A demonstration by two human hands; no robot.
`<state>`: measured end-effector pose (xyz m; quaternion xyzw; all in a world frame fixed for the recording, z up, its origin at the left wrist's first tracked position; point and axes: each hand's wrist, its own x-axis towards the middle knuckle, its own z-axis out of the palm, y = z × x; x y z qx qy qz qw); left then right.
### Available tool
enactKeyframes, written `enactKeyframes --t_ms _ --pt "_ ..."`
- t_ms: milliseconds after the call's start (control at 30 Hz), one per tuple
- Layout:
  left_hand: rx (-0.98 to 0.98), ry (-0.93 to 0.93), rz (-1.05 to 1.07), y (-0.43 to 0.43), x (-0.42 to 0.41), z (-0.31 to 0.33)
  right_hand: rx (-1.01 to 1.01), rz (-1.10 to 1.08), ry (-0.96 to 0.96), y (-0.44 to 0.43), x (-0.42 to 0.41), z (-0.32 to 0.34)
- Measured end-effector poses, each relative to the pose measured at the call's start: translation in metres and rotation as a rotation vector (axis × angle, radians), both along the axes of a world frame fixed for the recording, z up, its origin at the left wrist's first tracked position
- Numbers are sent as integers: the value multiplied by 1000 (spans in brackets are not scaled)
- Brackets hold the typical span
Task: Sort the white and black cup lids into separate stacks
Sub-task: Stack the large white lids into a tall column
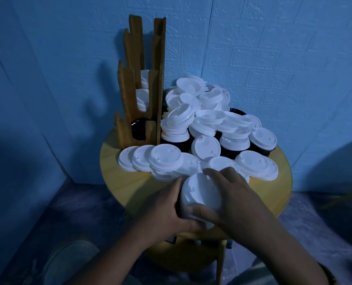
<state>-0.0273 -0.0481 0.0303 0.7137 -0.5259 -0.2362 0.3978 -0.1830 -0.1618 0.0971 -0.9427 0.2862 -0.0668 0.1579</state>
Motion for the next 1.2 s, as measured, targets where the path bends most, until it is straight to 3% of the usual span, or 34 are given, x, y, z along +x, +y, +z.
enactKeyframes --t_ms 133,300,467,567,700,767,800,867,967,1200 --pt "6 -5 4 -1 0 -1 -129 -50 38 11 9 -6" --pt "-5 -29 18 -1 1 -6 142 147 -92 4 1 -8" --pt "20 -52 28 0 1 -5 -108 95 -151 2 3 -18" --pt "19 -51 14 1 3 -4 -140 93 -169 6 6 -24" --pt "17 -10 3 1 3 -1 151 120 -264 -14 -5 -19" --pt "22 -14 5 1 2 -2 127 34 -388 -37 -6 -15" --pt "24 -18 7 1 2 -2 0 -7 -371 -51 -4 -15" --pt "36 -26 8 1 2 -1 -152 -40 -156 -73 1 -14" --pt "48 -24 10 1 2 -1 -127 -15 170 -92 8 -16" --pt "56 -32 10 2 3 0 -114 -58 150 -92 17 -12"
